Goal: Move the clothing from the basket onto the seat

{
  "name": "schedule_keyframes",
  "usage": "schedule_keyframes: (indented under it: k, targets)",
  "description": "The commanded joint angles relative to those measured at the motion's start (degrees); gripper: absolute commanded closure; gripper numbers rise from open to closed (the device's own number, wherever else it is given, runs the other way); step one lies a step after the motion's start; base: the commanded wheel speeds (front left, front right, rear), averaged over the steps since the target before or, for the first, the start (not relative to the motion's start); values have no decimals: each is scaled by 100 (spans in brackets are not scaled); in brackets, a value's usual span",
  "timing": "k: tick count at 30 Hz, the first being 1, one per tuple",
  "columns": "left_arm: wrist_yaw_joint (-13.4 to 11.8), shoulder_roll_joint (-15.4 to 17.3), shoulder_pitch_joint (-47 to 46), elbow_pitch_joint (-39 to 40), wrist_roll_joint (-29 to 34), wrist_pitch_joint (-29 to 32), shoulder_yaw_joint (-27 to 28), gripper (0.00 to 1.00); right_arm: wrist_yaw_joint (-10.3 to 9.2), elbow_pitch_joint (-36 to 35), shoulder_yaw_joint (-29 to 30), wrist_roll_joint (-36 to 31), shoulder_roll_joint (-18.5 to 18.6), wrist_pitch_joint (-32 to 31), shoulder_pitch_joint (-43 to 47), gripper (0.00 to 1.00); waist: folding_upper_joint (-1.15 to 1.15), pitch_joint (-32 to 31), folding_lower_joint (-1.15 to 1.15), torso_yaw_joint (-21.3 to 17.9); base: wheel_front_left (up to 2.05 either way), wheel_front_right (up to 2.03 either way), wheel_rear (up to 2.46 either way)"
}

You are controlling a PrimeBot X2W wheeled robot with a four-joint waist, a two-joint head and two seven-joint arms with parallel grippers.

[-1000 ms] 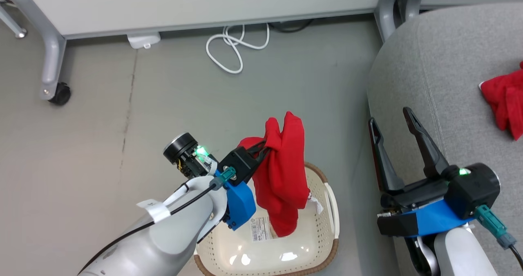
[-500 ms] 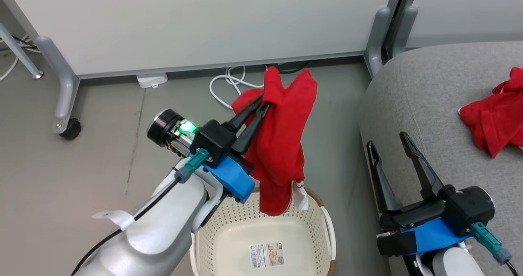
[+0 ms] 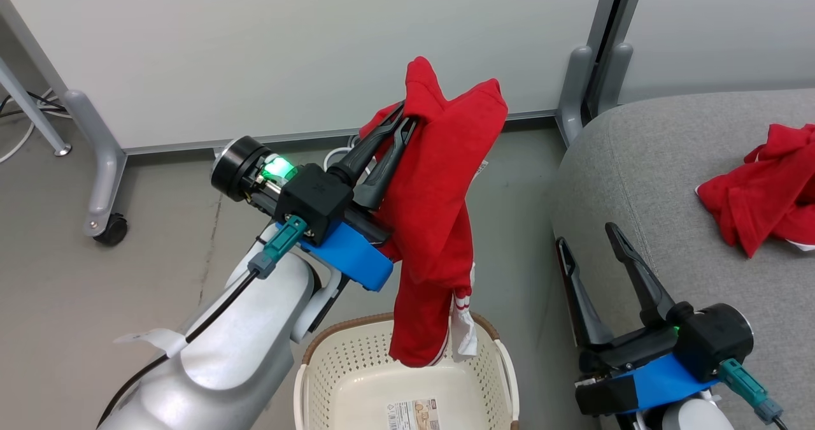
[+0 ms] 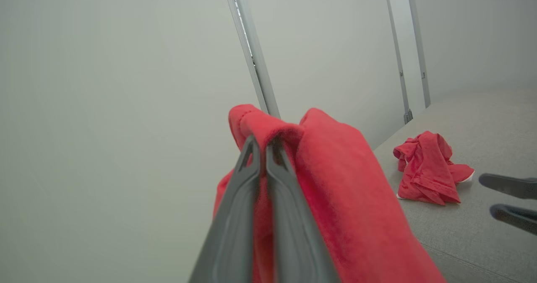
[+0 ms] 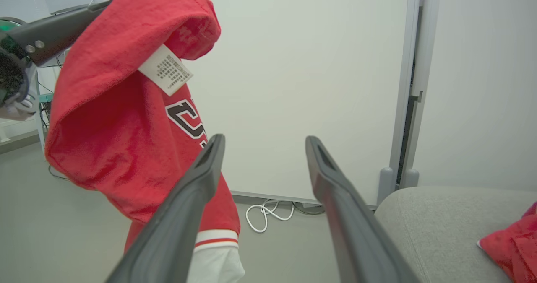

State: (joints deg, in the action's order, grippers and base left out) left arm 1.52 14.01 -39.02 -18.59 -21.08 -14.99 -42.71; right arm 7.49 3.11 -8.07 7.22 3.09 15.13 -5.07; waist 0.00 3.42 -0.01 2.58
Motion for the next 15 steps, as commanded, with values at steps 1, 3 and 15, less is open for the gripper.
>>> schedule_keyframes:
  k: [1, 3, 15]
  targets:
    - [8, -6, -70, 16, 22, -28, 46, 100, 1, -17, -39, 45, -12, 3, 91, 0, 0, -5, 1, 4, 0, 0, 0]
    - [25, -22, -78, 18, 33, -28, 52, 100, 1, -45, -92, 50, -13, 3, 114, 0, 0, -12, 1, 13, 0, 0, 0]
    - [42, -147, -92, -18, 90, -29, 67, 100, 1, 17, -863, -133, 52, 3, 47, 0, 0, -50, 1, 85, 0, 0, 0]
